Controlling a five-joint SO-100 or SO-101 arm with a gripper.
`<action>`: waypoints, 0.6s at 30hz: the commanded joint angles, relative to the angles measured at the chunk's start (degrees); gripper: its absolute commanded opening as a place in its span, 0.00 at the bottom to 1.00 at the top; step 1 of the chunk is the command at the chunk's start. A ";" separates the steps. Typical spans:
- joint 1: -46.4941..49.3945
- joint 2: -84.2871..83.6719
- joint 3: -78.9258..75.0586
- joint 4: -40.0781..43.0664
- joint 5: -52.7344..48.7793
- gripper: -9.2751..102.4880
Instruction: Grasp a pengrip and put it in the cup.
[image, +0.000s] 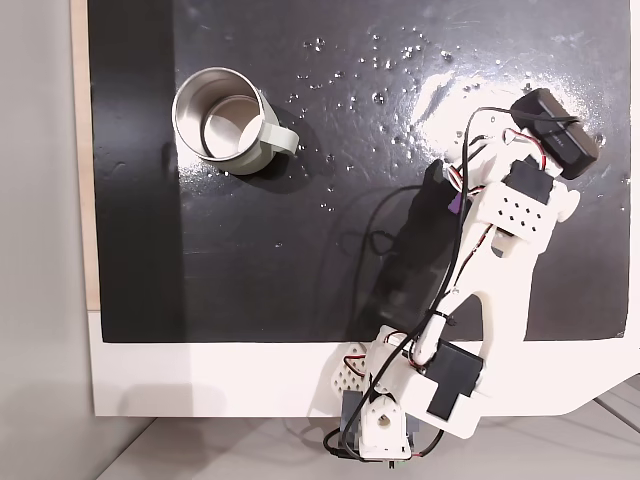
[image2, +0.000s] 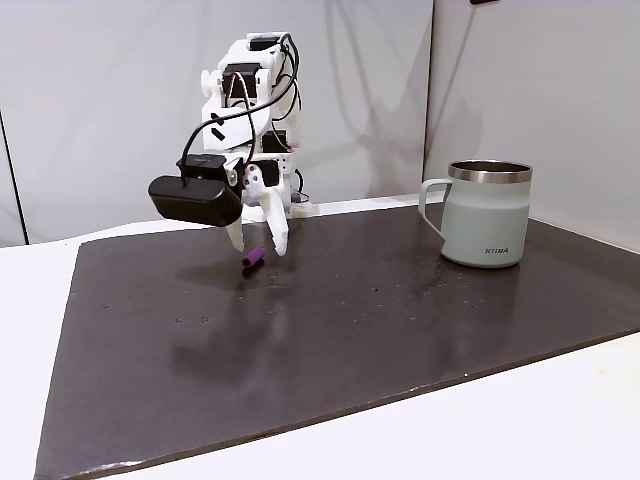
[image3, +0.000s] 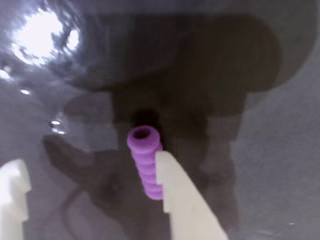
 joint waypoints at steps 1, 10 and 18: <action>0.26 3.43 2.02 -1.41 -3.52 0.31; 1.14 4.13 7.38 -4.22 -5.10 0.30; 2.29 9.76 17.75 -15.47 -7.12 0.20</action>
